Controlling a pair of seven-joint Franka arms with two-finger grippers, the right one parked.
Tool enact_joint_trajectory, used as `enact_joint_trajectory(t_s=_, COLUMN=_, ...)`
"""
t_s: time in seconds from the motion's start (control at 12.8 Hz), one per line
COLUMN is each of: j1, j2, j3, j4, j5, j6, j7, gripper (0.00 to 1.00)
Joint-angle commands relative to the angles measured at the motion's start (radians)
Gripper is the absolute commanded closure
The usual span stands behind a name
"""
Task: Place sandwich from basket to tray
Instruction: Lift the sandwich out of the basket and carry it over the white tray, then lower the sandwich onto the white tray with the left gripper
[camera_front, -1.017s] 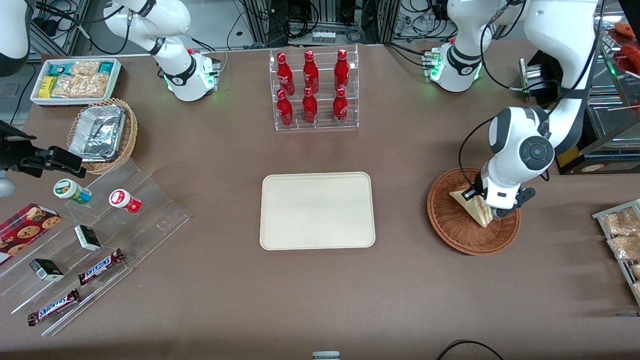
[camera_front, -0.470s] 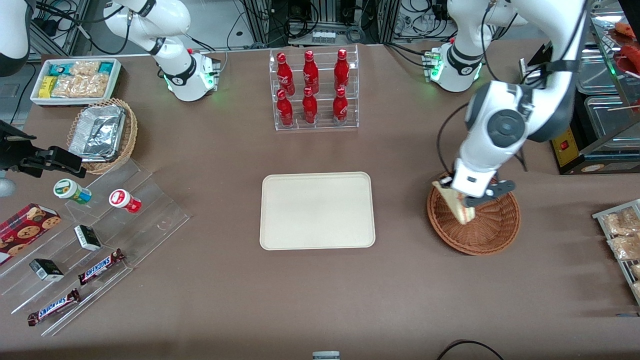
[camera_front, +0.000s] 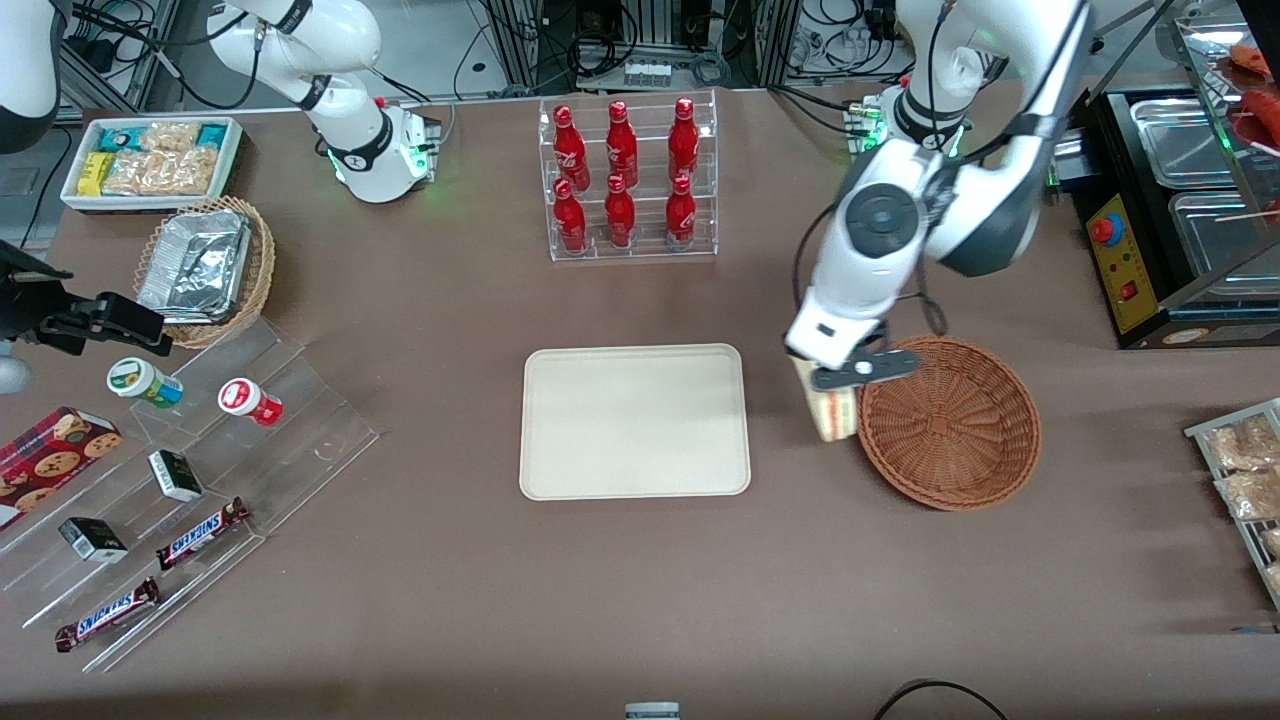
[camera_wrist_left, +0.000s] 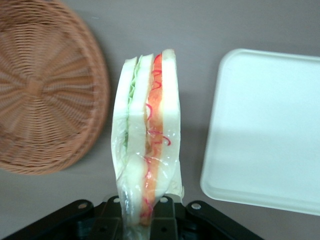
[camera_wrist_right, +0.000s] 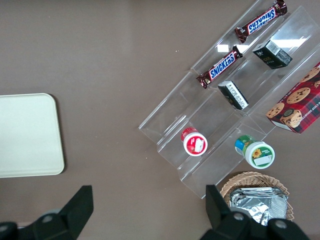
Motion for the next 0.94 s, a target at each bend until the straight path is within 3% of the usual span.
enact_joint_trajectory(t_s=0.0, j1=-0.091, j2=0.149, j3=0.013, j4=0.166, j5=0.016, j6=-0.017, j7=0.024, gripper=1.00)
enact_joint_trajectory(t_s=0.55, j1=-0.183, j2=0.365, j3=0.014, j4=0.390, j5=0.017, j6=-0.020, j7=0.062, gripper=1.00)
enact_joint_trajectory(t_s=0.86, j1=-0.196, j2=0.439, j3=0.016, j4=0.427, j5=0.035, j6=-0.015, j7=0.059, gripper=1.00)
